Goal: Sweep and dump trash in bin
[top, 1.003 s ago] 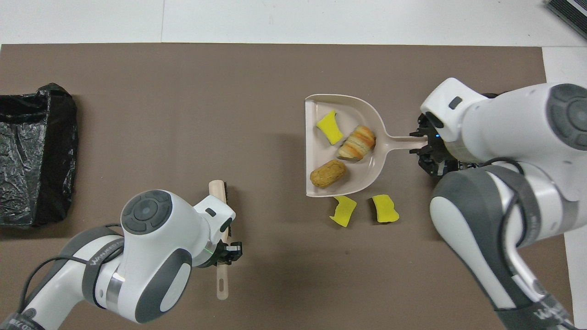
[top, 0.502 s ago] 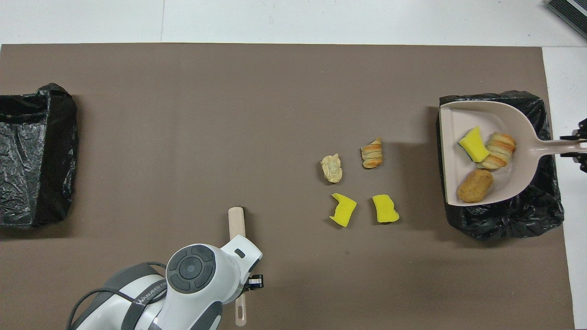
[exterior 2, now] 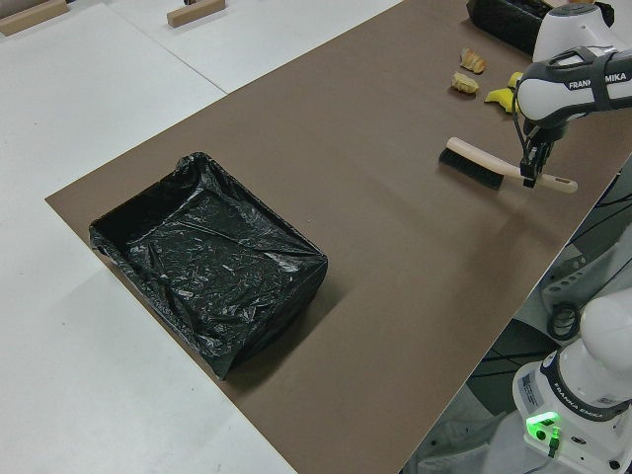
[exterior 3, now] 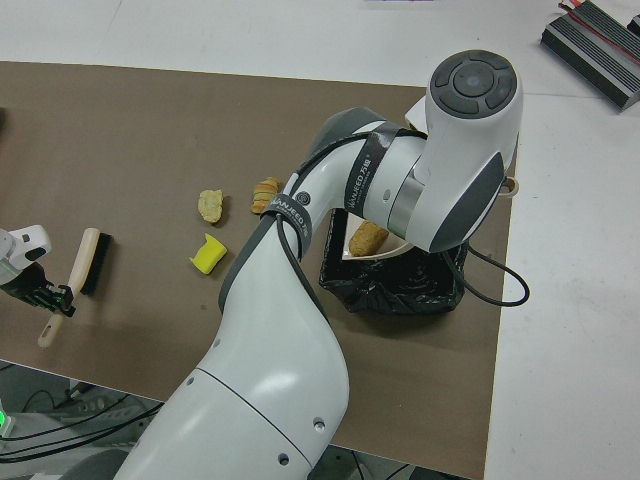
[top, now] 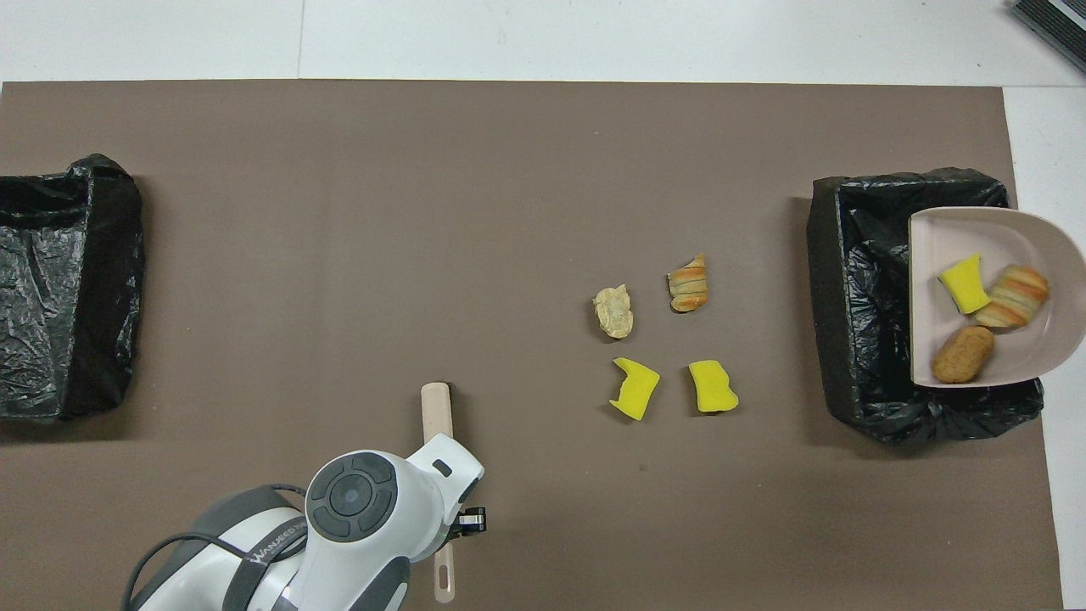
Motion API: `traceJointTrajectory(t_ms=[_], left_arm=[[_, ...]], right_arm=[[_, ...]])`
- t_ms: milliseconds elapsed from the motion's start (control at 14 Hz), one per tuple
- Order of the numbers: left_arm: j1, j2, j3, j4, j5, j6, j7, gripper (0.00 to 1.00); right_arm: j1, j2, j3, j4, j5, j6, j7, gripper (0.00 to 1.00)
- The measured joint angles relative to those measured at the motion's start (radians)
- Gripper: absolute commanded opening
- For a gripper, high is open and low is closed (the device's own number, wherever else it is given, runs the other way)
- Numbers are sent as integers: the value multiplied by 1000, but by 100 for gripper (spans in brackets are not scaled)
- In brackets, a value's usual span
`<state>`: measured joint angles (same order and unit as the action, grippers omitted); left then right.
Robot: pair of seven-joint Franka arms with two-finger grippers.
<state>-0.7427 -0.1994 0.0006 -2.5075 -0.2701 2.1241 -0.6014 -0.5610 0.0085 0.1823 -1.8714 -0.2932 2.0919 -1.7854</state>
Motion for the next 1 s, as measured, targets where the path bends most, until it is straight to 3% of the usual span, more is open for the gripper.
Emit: traceJointTrajectory(t_ms=[573, 645, 717, 788, 1003], left_arm=[[1, 0, 3, 0, 2, 0, 0, 1], [1, 0, 3, -1, 2, 0, 0, 13], [1, 0, 3, -1, 3, 0, 0, 33], [2, 0, 4, -1, 3, 0, 0, 99], [5, 0, 10, 2, 3, 1, 0, 100]], right_arm=[[212, -6, 8, 4, -387, -207, 404, 0], [228, -9, 8, 10, -419, -231, 425, 0], [239, -12, 9, 20, -443, -251, 435, 0], [244, -15, 9, 34, -462, -267, 437, 0], [244, -22, 20, 92, -511, -317, 437, 0]])
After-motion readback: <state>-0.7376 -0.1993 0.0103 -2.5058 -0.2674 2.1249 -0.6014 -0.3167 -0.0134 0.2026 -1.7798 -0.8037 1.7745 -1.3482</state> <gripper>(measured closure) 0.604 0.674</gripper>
